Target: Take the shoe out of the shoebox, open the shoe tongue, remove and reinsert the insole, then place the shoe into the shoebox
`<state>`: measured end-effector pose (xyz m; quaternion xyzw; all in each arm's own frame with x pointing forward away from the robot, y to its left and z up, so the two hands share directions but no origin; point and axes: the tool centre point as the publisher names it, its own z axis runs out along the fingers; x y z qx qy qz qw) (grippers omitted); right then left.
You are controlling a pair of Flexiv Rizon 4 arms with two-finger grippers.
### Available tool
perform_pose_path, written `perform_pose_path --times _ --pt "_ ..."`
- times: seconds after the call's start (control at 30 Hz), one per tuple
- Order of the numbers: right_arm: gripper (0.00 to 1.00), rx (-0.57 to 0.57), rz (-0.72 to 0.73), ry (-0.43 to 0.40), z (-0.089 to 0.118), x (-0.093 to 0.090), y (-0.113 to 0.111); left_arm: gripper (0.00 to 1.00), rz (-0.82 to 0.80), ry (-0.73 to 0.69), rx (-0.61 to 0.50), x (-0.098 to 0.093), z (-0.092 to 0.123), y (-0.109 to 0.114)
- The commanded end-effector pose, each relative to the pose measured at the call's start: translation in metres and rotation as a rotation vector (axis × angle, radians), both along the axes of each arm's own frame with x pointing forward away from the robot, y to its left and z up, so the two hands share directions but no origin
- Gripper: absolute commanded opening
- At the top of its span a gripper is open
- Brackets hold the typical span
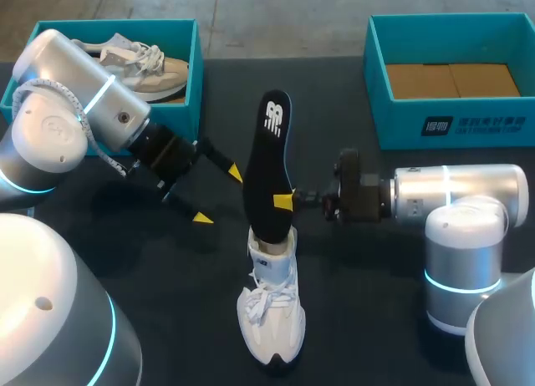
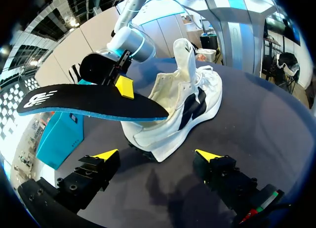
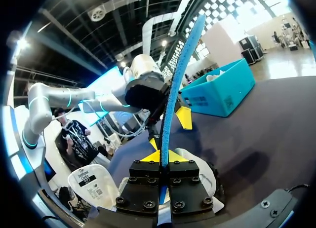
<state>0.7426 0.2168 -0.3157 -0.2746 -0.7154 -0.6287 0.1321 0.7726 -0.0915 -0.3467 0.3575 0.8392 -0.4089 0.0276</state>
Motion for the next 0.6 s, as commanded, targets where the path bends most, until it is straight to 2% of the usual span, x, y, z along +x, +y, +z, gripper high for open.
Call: perform_pose_path --times 0.03,0.23,0.6 --pt "0.00 -0.016 0.002 0.008 0.0019 -0.0006 0.0013 1.00 -0.001 0.000 0.004 0.0001 -0.0001 -0.0004" --pt "0.00 -0.026 0.012 0.039 -0.0011 -0.0022 0.0014 1.00 -0.001 0.000 0.004 0.0001 -0.0001 -0.0004" --pt "0.00 -0.025 0.010 0.050 -0.0043 -0.0068 0.0002 1.00 -0.001 0.000 0.004 0.0001 -0.0001 -0.0004"
